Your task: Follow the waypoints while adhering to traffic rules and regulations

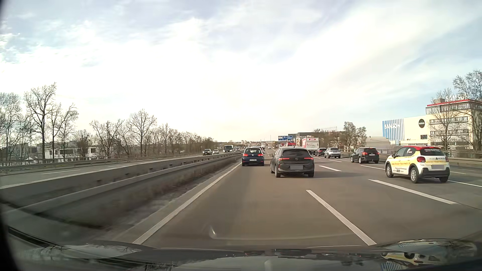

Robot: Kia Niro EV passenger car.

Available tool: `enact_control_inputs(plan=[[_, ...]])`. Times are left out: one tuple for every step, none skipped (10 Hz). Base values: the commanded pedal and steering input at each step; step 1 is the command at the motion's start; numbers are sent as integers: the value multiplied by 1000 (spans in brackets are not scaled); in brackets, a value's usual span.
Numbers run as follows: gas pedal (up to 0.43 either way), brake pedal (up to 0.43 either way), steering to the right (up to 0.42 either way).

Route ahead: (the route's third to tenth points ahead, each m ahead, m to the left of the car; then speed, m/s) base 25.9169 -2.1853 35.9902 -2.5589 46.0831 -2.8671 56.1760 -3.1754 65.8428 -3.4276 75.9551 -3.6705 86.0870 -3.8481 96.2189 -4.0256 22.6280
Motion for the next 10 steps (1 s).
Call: enact_control_inputs(plan=[[0,0,0],[8,0,0],[39,0,1],[47,0,1],[59,0,1],[59,0,1],[67,0,1],[67,0,1],[67,0,1],[67,0,1]])
